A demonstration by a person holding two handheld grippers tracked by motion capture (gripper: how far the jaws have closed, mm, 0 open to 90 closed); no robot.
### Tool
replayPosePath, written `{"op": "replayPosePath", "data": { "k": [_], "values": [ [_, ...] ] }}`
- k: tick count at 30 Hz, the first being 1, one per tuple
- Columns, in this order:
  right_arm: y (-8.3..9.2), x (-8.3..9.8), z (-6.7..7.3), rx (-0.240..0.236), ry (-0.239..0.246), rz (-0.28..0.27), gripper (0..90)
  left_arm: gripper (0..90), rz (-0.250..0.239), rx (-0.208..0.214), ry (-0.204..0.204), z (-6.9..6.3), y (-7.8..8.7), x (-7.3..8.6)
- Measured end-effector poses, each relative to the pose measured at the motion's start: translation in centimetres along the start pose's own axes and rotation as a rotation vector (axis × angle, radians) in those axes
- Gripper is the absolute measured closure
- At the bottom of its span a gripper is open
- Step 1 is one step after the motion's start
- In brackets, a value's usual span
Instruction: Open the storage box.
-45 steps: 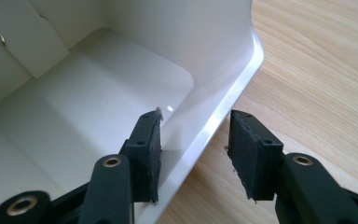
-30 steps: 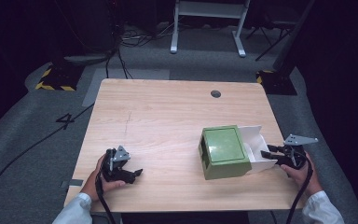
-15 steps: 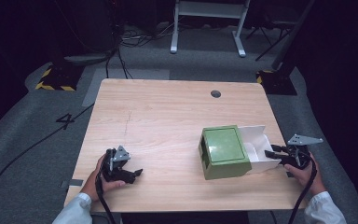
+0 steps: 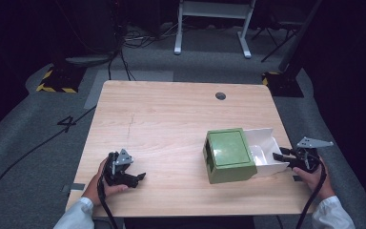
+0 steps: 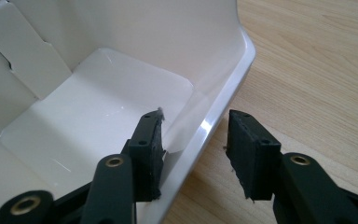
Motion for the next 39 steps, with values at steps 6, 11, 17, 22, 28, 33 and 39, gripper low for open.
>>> {"op": "replayPosePath", "data": {
  "k": [6,11,17,22,28,33,39],
  "values": [
    [0.1,-0.2,0.0,0.016,0.005,-0.009,50.6,11.4,0.0,0.0,0.0,0.0,0.0,0.0],
    [0.8,-0.7,-0.1,0.025,-0.006,-0.037,48.0,11.4,0.0,0.0,0.0,0.0,0.0,0.0],
    [2.0,-1.7,0.1,0.052,-0.008,-0.083,42.9,11.4,0.001,-0.001,-0.004,0.0,0.0,0.0],
    [2.9,-2.2,0.5,0.054,0.0,-0.104,40.7,11.4,0.001,-0.001,-0.004,0.0,0.0,0.0],
    [4.0,-2.4,1.1,0.079,0.024,-0.123,36.6,11.4,0.002,-0.001,-0.005,0.0,0.0,0.0],
    [5.0,-2.5,1.5,0.092,0.024,-0.146,33.4,11.4,0.002,-0.001,-0.004,0.0,0.0,0.0],
    [6.0,-2.3,2.4,0.082,0.038,-0.161,28.8,11.4,0.003,-0.001,-0.003,0.0,0.0,0.0]
  ]
}}
Point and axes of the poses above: each handheld gripper's, and its own axes: y roughly backward along the jaws, x roughly out of its underside, z roughly to its left, the point moved 2 cm from there along -y, roughly forward along the jaws, and after that the axes turned 12 degrees about -y, right-handed, at the moved point
